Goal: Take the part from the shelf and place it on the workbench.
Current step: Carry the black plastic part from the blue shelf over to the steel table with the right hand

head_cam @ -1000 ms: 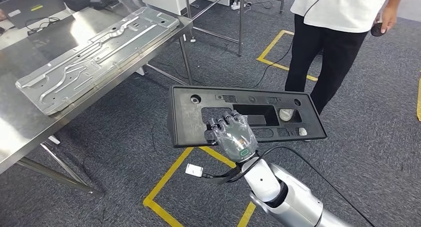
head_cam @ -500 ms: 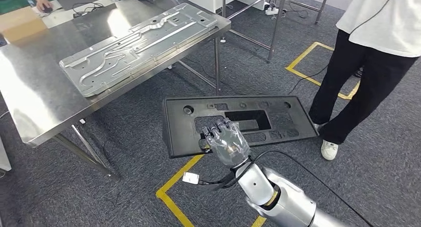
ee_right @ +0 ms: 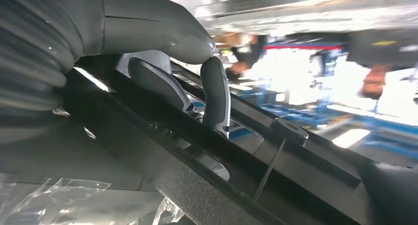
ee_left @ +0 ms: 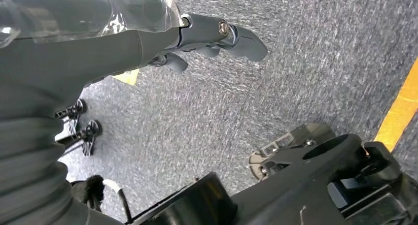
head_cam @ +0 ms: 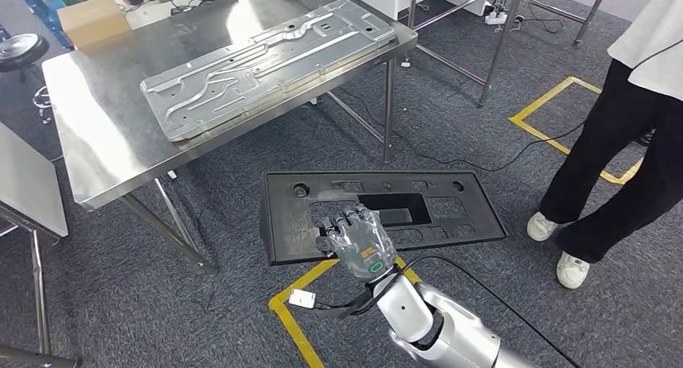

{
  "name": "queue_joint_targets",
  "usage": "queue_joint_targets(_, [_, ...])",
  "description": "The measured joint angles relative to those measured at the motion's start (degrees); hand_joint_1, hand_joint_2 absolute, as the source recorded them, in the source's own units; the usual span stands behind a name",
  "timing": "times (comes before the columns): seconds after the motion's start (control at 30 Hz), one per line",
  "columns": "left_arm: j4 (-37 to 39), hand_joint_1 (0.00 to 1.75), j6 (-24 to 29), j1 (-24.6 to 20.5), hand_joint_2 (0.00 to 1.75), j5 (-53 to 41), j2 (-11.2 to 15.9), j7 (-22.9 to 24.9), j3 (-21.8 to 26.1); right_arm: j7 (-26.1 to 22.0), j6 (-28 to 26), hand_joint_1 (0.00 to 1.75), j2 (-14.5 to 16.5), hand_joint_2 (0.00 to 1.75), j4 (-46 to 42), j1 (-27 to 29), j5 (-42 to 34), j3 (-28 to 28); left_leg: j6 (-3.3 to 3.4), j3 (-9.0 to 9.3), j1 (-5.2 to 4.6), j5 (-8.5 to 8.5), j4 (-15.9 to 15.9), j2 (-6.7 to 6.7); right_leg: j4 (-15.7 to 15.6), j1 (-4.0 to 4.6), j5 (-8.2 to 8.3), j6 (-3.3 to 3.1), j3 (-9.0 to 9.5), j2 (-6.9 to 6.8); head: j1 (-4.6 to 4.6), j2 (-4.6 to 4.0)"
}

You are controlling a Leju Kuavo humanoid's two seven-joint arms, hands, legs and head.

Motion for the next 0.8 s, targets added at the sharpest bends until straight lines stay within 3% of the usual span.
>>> queue_joint_targets(0.07, [0.0,0.0,-0.06,0.1,1.75,-0.15,0.0,0.21,-0.02,-0.19,-0.11,1.75,0.3,1.75,0.36,0.14,0.01,-0.03,0.66,3.44,-0.23,4.1,-7.32,1.09,-0.02,0.12,-0.38,0.12,0.55,-1.12,-0.01,0.0])
queue_joint_targets(0.13, [0.0,0.0,-0.07,0.27,1.75,-0.25,0.01,0.33,-0.07,-0.29,-0.27,1.75,0.52,1.75,0.68,0.1,0.02,-0.18,1.53,7.02,-1.0,6.9,-14.91,3.45,-0.07,0.33,-0.77,0.46,1.06,-2.15,0.01,0.0])
queue_joint_targets(0.2, [0.0,0.0,-0.08,0.36,1.75,-0.28,0.02,0.31,-0.14,-0.57,-0.39,1.75,0.63,1.75,1.02,0.1,0.02,-0.3,1.9,7.81,-1.66,7.07,-17.09,4.19,-0.22,0.46,-1.09,0.99,1.39,-3.22,0.01,0.01])
queue_joint_targets(0.27, [-0.01,0.0,-0.06,0.55,1.75,-0.26,-0.01,0.44,-0.2,-0.83,-0.45,1.75,0.96,1.75,1.33,0.13,0.02,-0.38,2.04,8.19,-1.53,7.21,-17.63,2.8,-0.36,0.38,-1.46,1.63,1.97,-3.77,0.02,0.01])
queue_joint_targets(0.33, [-0.01,0.0,0.02,0.59,1.75,-0.17,-0.07,0.75,-0.23,-0.94,-0.64,1.75,1.27,1.75,1.52,0.14,0.03,-0.49,2.4,9.07,-1.08,7.52,-18.43,1.54,1.81,0.32,-2.86,2.05,1.5,-1.73,0.04,0.01])
queue_joint_targets(0.4, [-0.01,0.0,0.08,0.4,1.75,0.02,-0.17,1.19,-0.25,-1.01,-0.92,1.75,1.32,1.75,1.76,0.23,0.0,-0.53,2.8,9.51,-0.85,7.56,-18.67,0.33,8.81,0.35,-6.02,2.14,-1.93,1.24,0.05,0.01])
queue_joint_targets(0.43, [0.0,0.0,0.06,0.35,1.75,0.2,-0.22,1.53,-0.26,-1.04,-1.04,1.75,1.29,1.75,1.95,0.38,-0.18,-0.53,2.96,9.6,-0.85,7.49,-18.65,-0.3,12.86,0.39,-7.48,2.15,-4.2,2.03,0.06,0.01])
queue_joint_targets(0.47, [0.0,0.0,0.02,0.41,1.75,0.39,-0.28,1.94,-0.26,-1.1,-1.07,1.75,1.26,1.75,2.18,0.6,-0.6,-0.53,3.03,9.7,-0.87,7.4,-18.63,-0.92,15.41,0.42,-7.95,2.19,-5.86,2.29,0.05,0.01])
queue_joint_targets(0.5, [0.0,0.0,-0.02,0.53,1.75,0.62,-0.32,2.33,-0.25,-1.21,-1.09,1.75,1.26,1.75,2.41,0.84,-1.15,-0.53,3.02,9.82,-0.85,7.27,-18.58,-1.46,15.86,0.43,-7.25,2.24,-6.58,2.4,0.06,0.01])
queue_joint_targets(0.53, [0.0,0.0,-0.04,0.64,1.75,0.8,-0.37,2.64,-0.25,-1.36,-1.07,1.75,1.28,1.75,2.63,1.01,-1.75,-0.53,2.93,9.97,-0.8,7.1,-18.47,-1.99,14.07,0.37,-5.5,2.28,-6.21,2.43,0.06,0.01])
queue_joint_targets(0.6, [0.0,0.0,-0.06,0.72,1.75,1.04,-0.47,3.09,-0.22,-1.67,-1.01,1.75,1.38,1.75,3.03,1.1,-2.53,-0.53,2.41,10.19,-0.7,6.43,-17.92,-2.79,6.26,0.19,-0.99,2.44,-3.2,2.63,0.06,0.01])
queue_joint_targets(0.63, [0.0,0.0,-0.06,0.69,1.75,1.11,-0.5,3.28,-0.21,-1.78,-0.98,1.75,1.52,1.75,3.24,1.06,-2.72,-0.54,2.1,10.17,-0.73,6.02,-17.51,-3.05,2.99,0.14,0.43,2.33,-1.87,2.81,0.05,0.01])
queue_joint_targets(0.7, [0.0,0.0,0.02,0.73,1.75,1.27,-0.5,3.74,-0.2,-1.87,-0.96,1.75,1.84,1.75,3.66,1.0,-2.9,-0.56,1.67,10.03,-0.89,5.47,-17.11,-3.25,0.35,0.24,0.98,1.82,-0.78,3.09,0.05,0.01])
queue_joint_targets(0.8, [0.0,0.0,0.17,0.74,1.75,1.2,-0.5,4.15,-0.18,-1.88,-0.96,1.75,2.48,1.75,4.26,0.82,-3.05,-0.6,1.25,9.73,-0.74,4.74,-16.34,-2.69,0.21,0.24,0.95,0.74,-0.74,2.92,0.01,0.01])
